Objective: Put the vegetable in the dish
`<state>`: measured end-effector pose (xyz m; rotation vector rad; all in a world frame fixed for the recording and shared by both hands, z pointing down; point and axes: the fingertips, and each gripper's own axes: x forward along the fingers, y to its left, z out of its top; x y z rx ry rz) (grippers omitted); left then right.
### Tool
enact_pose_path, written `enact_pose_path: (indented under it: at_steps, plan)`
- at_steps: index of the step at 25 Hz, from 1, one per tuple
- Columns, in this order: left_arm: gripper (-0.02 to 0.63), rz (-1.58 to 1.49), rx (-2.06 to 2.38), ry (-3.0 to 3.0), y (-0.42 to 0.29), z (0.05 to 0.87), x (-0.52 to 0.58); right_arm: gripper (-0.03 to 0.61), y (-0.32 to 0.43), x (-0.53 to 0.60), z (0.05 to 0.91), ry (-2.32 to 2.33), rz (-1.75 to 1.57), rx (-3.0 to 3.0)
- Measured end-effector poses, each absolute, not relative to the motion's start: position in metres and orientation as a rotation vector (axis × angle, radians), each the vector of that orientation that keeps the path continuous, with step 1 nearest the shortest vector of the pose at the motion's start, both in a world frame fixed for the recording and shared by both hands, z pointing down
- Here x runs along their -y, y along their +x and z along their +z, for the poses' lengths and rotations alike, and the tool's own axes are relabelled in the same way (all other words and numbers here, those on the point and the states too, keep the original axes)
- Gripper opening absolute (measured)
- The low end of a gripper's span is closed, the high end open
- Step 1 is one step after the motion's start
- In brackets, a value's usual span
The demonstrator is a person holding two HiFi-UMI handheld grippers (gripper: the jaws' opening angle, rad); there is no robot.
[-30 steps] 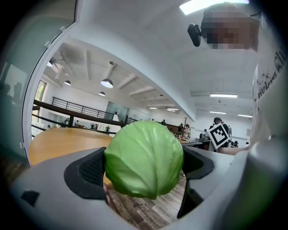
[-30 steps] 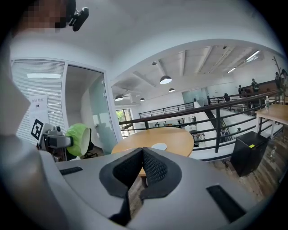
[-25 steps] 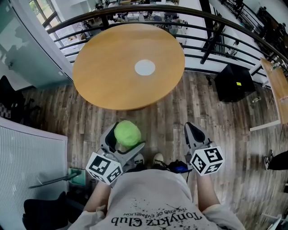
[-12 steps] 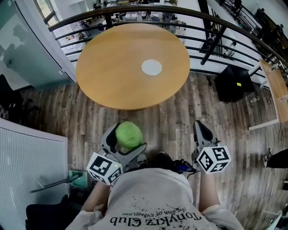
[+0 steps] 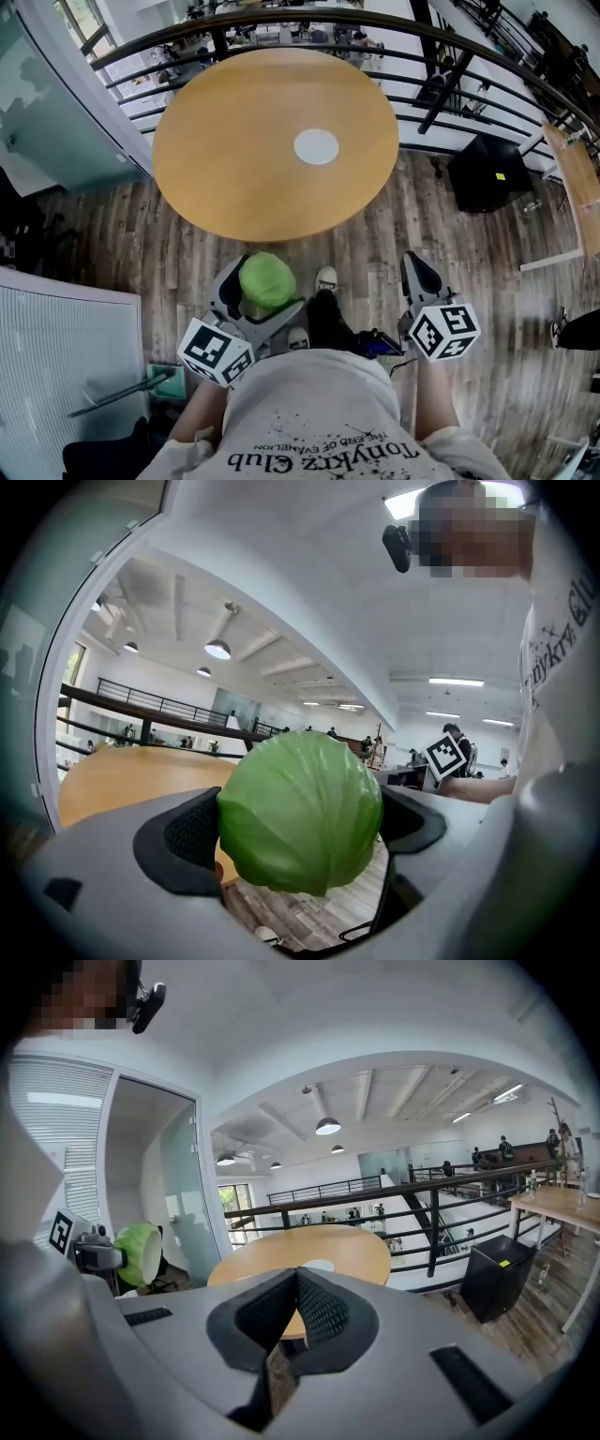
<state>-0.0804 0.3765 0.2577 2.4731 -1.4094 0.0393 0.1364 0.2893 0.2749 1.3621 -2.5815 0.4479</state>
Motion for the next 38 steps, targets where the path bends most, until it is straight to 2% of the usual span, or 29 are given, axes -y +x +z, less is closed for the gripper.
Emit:
enact_pose_path:
  at_steps: [15,25,38]
  plan:
    - [0.499,0.050,1.481,2.471,-0.060,0.286,-0.258,0.015,0.147,-0.161,0.315,1.291,0.453,2.661]
    - [0.499,0.030,1.531,2.379,-0.084,0.245,-0.145,0.015,0.131,-0.048,0.283,1.221,0.502,2.641]
    - [0.499,0.071,1.502,2.355,-0.107,0.258,-0.093,0.015,0.114,-0.013,0.290,1.210,0.519,2.592]
